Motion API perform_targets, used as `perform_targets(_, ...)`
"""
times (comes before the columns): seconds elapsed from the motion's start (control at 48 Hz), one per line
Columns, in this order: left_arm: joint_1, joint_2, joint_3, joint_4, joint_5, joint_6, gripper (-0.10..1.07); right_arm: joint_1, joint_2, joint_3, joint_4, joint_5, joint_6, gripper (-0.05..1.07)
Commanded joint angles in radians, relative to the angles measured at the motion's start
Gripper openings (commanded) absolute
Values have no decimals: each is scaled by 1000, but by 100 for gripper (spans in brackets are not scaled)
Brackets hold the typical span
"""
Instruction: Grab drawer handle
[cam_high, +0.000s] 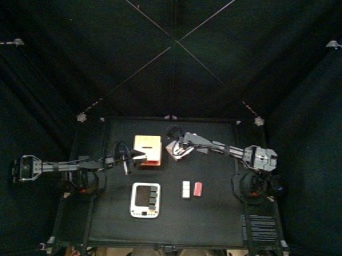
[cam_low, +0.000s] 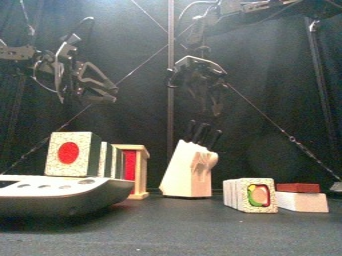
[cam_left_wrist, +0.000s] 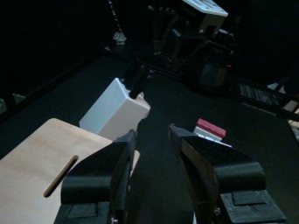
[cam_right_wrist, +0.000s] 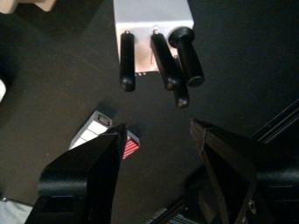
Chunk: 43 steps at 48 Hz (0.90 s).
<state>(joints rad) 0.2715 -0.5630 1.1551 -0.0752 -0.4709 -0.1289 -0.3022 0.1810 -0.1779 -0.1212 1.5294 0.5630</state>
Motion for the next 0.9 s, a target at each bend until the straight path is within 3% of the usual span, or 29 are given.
perform_targets(0.0, -3, -2, -11, 2, -3, 2, 76, 25, -71, -14, -26, -35, 8, 92)
perform_targets(0.167, -5, -6, -11, 6, -3, 3, 76, 80, -140, 12, -71, -129, 17, 92)
perform_targets(0.396, -8, -12, -11, 12, -3, 2, 76, 155, -272, 144, -104, -350, 67, 92)
perform_targets(0.646, 2, -14, -8, 8, -8, 3, 76, 235, -408, 374, -123, -733, 133, 92)
perform_targets(0.875, 2, -12, -5, 8, -11, 2, 69, 238, -480, 600, -121, -1112, 150, 92)
